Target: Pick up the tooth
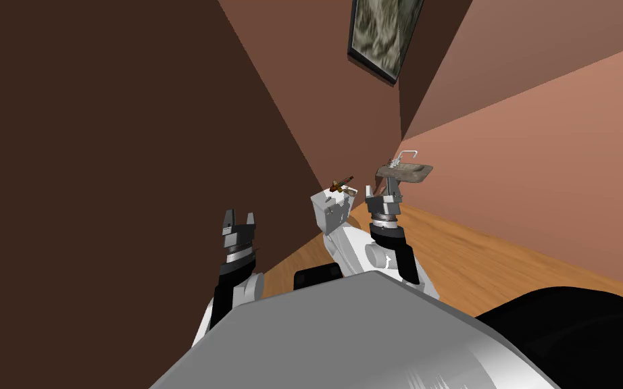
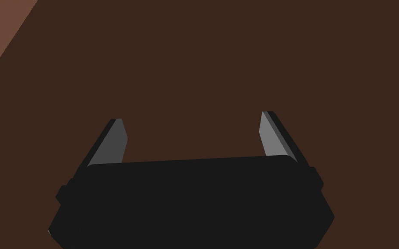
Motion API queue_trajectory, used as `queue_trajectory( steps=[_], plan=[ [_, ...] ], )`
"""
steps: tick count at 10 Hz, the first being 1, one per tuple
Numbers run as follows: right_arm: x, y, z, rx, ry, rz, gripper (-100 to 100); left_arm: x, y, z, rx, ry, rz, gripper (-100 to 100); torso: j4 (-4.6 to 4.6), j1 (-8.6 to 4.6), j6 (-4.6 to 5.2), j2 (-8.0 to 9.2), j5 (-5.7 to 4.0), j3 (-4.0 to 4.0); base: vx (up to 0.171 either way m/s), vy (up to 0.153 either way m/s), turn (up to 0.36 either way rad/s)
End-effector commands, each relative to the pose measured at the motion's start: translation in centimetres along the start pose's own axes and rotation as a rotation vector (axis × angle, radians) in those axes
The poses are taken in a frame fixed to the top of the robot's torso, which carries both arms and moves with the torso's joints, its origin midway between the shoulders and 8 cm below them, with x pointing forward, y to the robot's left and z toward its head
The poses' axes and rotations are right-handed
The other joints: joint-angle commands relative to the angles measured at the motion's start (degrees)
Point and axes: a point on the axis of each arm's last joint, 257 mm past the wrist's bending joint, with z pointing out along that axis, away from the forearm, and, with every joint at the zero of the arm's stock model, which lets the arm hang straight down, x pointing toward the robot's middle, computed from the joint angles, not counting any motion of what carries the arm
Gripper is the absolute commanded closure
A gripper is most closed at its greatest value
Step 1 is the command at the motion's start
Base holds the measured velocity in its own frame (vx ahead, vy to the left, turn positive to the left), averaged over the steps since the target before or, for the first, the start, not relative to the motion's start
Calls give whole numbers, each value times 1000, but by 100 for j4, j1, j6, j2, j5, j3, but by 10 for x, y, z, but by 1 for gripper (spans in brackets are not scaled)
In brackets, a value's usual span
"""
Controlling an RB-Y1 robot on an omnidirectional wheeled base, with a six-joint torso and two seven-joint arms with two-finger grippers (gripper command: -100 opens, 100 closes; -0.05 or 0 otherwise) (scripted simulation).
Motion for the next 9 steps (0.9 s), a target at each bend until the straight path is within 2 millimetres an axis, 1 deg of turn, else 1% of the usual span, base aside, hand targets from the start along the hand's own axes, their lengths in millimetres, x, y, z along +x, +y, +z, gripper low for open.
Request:
queue_trajectory(
  steps=[1,3,4,5,6,7,9],
  plan=[
    [11,-1,0,2,45,14,-100,0,0,0,0,0,0,0,0,0,0,0,0,0,21,-13,-190],
    [31,-5,-3,7,109,56,-100,0,0,0,0,0,0,0,-3,-9,2,-15,-2,-8,52,-7,-243],
    [33,-5,-3,8,121,53,-100,0,0,0,0,0,0,0,-4,2,1,-19,-1,-11,21,29,-79],
    [46,-7,-6,13,159,84,-100,0,0,0,0,0,0,0,-3,9,-1,-10,2,-7,52,56,-174],
    [47,-7,-7,14,165,83,-100,0,0,0,0,0,0,0,-4,20,2,-16,3,-9,44,47,-147],
    [61,-9,-11,23,208,119,-100,0,0,0,0,0,0,0,-4,17,0,-16,4,-10,49,52,-163],
    [62,-9,-11,23,213,117,-100,0,0,0,0,0,0,0,-4,17,0,-17,4,-10,28,30,-93]
  ],
)
